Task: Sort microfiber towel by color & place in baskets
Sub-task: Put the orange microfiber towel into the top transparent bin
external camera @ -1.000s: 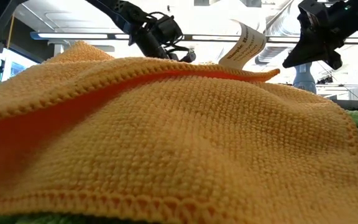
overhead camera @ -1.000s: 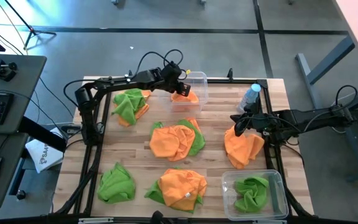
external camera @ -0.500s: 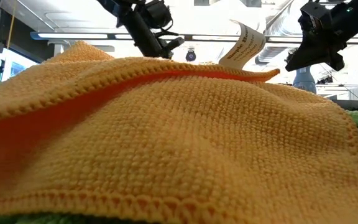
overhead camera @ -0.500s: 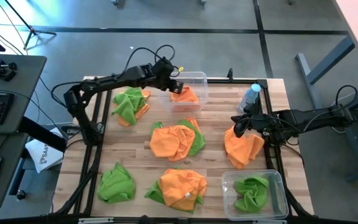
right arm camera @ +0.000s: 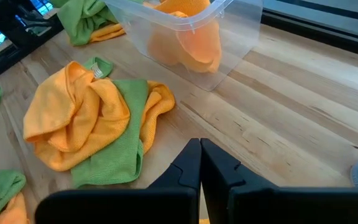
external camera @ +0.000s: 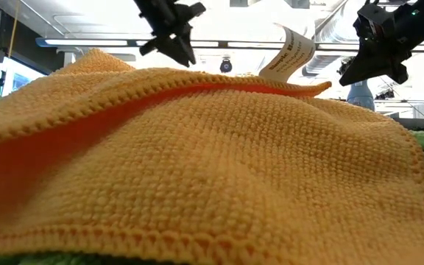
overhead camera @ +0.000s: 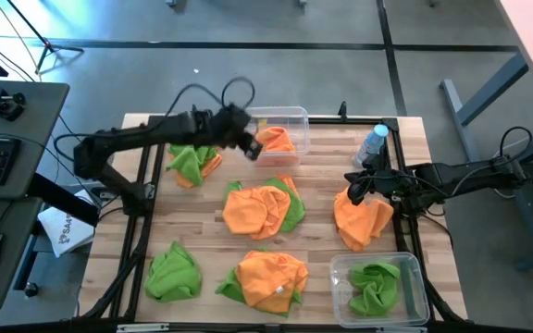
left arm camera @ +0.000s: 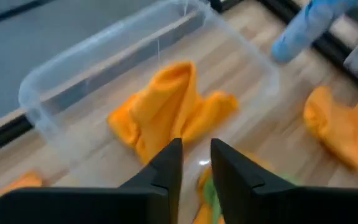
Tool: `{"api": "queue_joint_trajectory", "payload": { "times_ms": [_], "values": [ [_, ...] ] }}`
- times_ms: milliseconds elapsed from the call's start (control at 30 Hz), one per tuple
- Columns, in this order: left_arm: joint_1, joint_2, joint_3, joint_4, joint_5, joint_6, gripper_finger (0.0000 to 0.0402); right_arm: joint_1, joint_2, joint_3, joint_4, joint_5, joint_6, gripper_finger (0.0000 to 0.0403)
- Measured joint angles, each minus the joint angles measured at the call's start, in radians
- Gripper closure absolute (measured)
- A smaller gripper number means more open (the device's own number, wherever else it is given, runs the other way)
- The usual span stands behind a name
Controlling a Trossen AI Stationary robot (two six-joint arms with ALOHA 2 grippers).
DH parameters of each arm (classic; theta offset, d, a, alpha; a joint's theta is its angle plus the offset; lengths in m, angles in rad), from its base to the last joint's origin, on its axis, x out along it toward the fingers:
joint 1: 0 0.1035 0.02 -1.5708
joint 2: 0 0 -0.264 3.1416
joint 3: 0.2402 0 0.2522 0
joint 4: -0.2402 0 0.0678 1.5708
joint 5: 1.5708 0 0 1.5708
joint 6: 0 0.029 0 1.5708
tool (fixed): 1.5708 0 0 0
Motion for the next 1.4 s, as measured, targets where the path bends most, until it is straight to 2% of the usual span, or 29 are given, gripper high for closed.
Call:
{"api": "queue_joint_trajectory", "payload": {
  "times_ms": [67, 133, 233, 367, 500, 633, 933, 1100, 1267, 1400],
  "values": [
    [-0.063, -0.036, -0.051, 0.01, -0.055, -0.034, 0.038, 0.0, 0.0, 0.0, 0.003, -0.008, 0.0, 0.0403],
    [-0.122, -0.086, -0.11, 0.04, -0.093, -0.059, 0.0394, 0.0, 0.0, 0.0, 0.017, -0.03, 0.0, 0.0403],
    [-0.208, -0.164, -0.197, 0.115, -0.121, -0.044, 0.0393, 0.0, 0.001, 0.0, 0.048, -0.065, -0.048, 0.0403],
    [-0.308, -0.266, -0.306, 0.146, -0.126, -0.021, 0.04, 0.001, 0.008, 0.0, 0.183, -0.182, -0.157, 0.0403],
    [-0.407, -0.364, -0.416, 0.178, -0.126, 0.069, 0.0401, 0.001, 0.05, 0.001, 0.334, -0.197, -0.249, 0.0403],
    [-0.477, -0.463, -0.516, 0.219, -0.126, 0.095, 0.0401, 0.0, 0.155, 0.047, 0.355, -0.211, -0.285, 0.0403],
    [-0.546, -0.687, -0.686, 0.233, -0.179, 0.089, 0.0401, 0.002, 0.502, 0.338, 0.257, -0.236, -0.393, 0.0403],
    [-0.574, -0.787, -0.74, 0.233, -0.174, 0.11, 0.0401, 0.002, 0.687, 0.536, 0.093, -0.26, -0.39, 0.0403],
    [-0.591, -0.868, -0.768, 0.219, -0.172, 0.162, 0.0401, 0.002, 0.865, 0.713, -0.001, -0.263, -0.421, 0.0401],
    [-0.591, -0.92, -0.784, 0.217, -0.162, 0.226, 0.0401, 0.001, 1.002, 0.85, -0.059, -0.267, -0.436, 0.0381]
  ]
}}
